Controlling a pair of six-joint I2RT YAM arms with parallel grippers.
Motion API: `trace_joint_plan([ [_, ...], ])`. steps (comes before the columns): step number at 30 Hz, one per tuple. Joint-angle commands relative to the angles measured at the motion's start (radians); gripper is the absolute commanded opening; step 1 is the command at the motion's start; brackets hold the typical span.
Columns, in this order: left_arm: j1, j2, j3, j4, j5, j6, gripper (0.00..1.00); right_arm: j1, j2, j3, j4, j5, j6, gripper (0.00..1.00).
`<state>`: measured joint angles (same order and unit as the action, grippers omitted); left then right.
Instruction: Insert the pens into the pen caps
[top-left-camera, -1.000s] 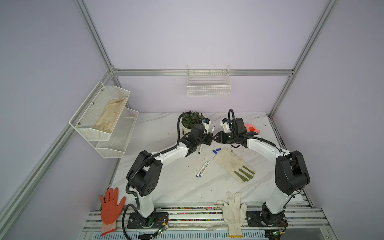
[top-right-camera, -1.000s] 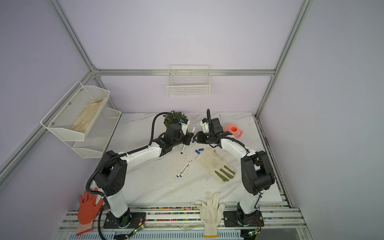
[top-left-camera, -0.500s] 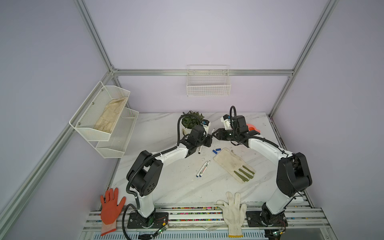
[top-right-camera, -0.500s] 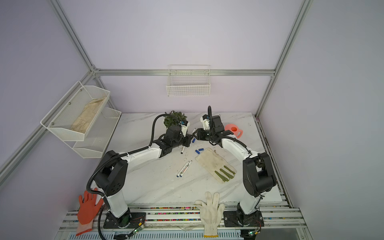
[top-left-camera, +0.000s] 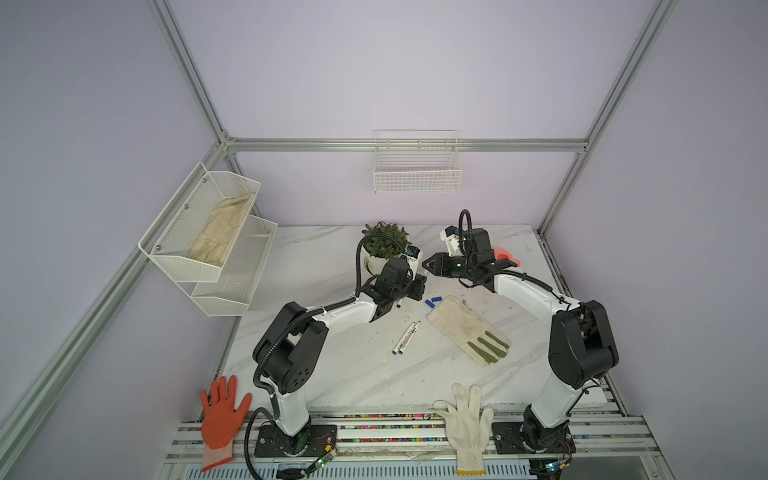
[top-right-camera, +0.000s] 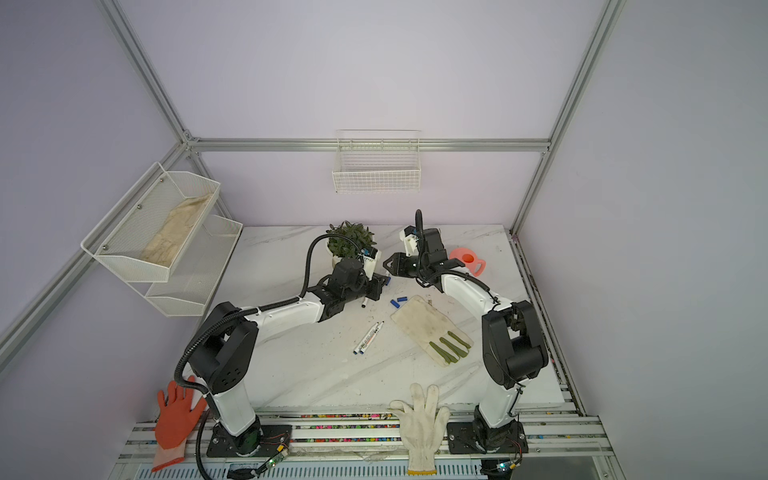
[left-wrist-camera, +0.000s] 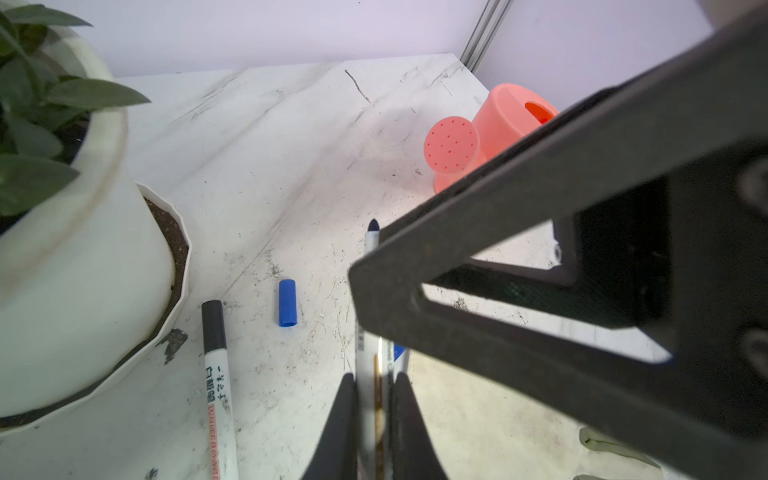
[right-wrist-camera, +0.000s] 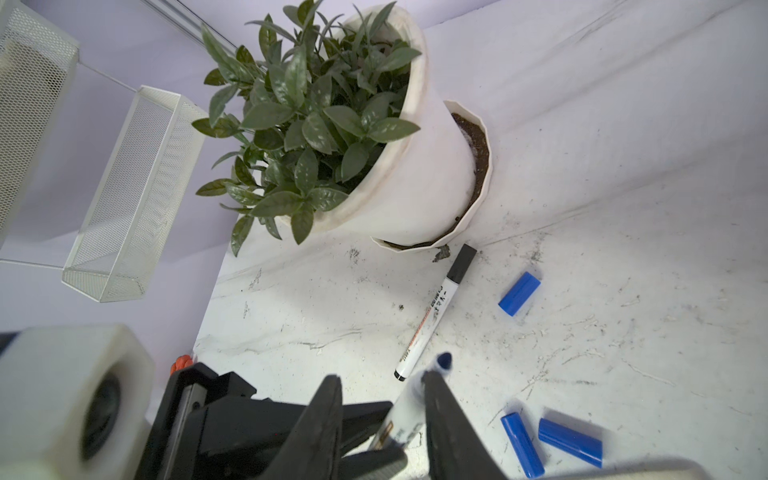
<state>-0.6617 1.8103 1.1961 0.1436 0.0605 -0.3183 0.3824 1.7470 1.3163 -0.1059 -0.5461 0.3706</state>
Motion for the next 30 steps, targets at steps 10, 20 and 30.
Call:
trace_joint_plan([
  [10, -0.01, -0.068, -0.021, 0.099, -0.001, 0.042, 0.0, -0.005, -0.006, -0.008, 0.02, 0.013, 0.01, 0.36],
  [20, -0.018, -0.068, -0.038, 0.184, 0.015, 0.031, 0.0, -0.006, -0.002, -0.027, 0.086, -0.086, 0.05, 0.07],
  [30, -0.018, -0.049, -0.044, 0.12, 0.017, 0.029, 0.37, -0.026, -0.07, -0.055, 0.091, -0.112, 0.059, 0.0],
])
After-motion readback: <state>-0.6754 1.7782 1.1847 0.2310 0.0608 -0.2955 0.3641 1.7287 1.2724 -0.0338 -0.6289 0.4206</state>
